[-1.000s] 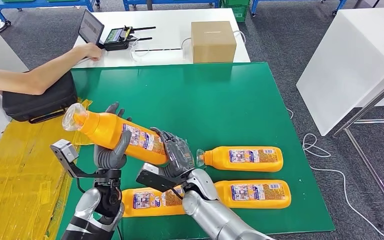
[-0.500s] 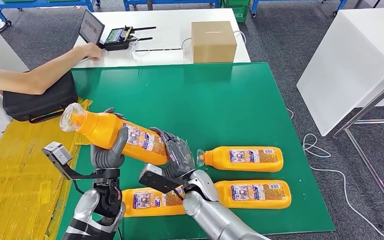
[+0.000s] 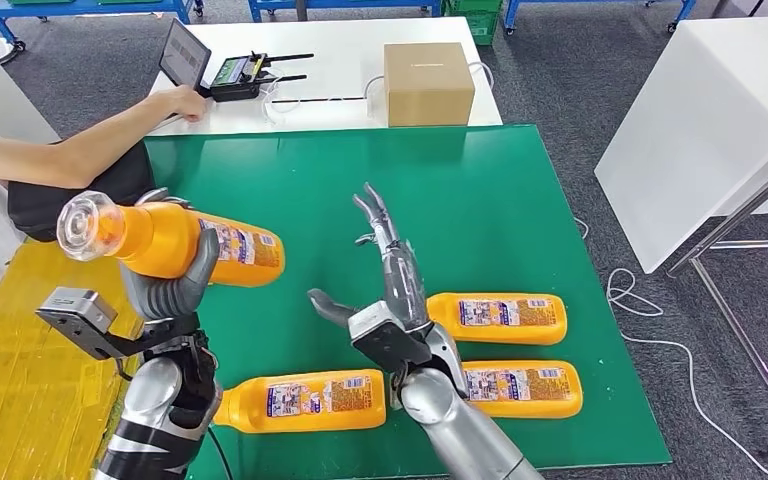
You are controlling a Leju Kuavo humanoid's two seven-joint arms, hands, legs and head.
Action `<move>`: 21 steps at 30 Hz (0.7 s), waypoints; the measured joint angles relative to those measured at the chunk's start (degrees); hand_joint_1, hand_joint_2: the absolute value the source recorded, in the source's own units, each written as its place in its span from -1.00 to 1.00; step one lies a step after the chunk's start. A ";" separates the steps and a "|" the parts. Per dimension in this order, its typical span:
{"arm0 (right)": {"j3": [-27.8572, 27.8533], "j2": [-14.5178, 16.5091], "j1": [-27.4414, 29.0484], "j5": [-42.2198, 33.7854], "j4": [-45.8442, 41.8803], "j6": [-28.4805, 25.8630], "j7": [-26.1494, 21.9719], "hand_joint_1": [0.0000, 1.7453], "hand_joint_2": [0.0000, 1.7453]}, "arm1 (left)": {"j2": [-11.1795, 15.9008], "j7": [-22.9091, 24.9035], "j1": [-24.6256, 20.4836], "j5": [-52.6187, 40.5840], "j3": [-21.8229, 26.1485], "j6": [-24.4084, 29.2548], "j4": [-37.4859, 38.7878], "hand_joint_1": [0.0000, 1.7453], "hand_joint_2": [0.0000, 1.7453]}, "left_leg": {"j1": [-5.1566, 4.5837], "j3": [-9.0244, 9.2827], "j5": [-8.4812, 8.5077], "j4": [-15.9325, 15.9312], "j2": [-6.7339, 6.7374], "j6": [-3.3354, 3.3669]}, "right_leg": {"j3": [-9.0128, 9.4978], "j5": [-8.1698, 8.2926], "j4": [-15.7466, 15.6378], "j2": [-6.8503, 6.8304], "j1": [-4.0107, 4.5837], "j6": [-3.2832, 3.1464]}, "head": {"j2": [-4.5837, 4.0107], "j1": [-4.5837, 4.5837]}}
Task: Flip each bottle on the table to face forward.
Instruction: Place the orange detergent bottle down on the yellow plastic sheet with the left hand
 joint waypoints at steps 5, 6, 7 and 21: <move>-0.57 -2.16 1.89 -4.69 -7.61 2.77 0.00 -1.00 1.00 | 1.83 -1.20 -2.03 -7.61 1.09 5.68 0.40 1.00 1.00 | 0.01 0.01 0.00 0.00 0.04 0.00 | 0.00 0.00 0.01 0.02 0.00 0.00 | 0.00 0.00; -0.60 -2.48 2.08 -4.86 -8.49 2.91 0.00 -1.00 1.00 | 2.05 -1.24 -2.20 -7.79 1.16 5.85 0.51 1.00 1.00 | 0.01 0.01 0.00 0.00 0.04 0.00 | 0.00 0.00 0.01 0.02 0.00 0.00 | 0.00 0.00; -0.60 -2.74 2.26 -4.97 -9.25 3.01 0.00 -1.00 1.00 | 2.23 -1.26 -2.32 -7.89 1.20 5.96 0.61 1.00 1.00 | 0.01 0.01 0.00 0.00 0.04 0.00 | 0.00 0.00 0.01 0.02 -0.01 0.00 | 0.00 0.00; -1.72 -5.79 3.82 -11.17 -15.26 8.73 -1.20 -1.00 1.00 | 4.79 17.88 -8.62 -80.13 6.19 18.04 14.35 1.00 1.00 | -0.01 0.04 0.00 0.00 0.09 0.00 | 0.02 0.01 0.00 0.05 -0.04 0.00 | 0.00 0.01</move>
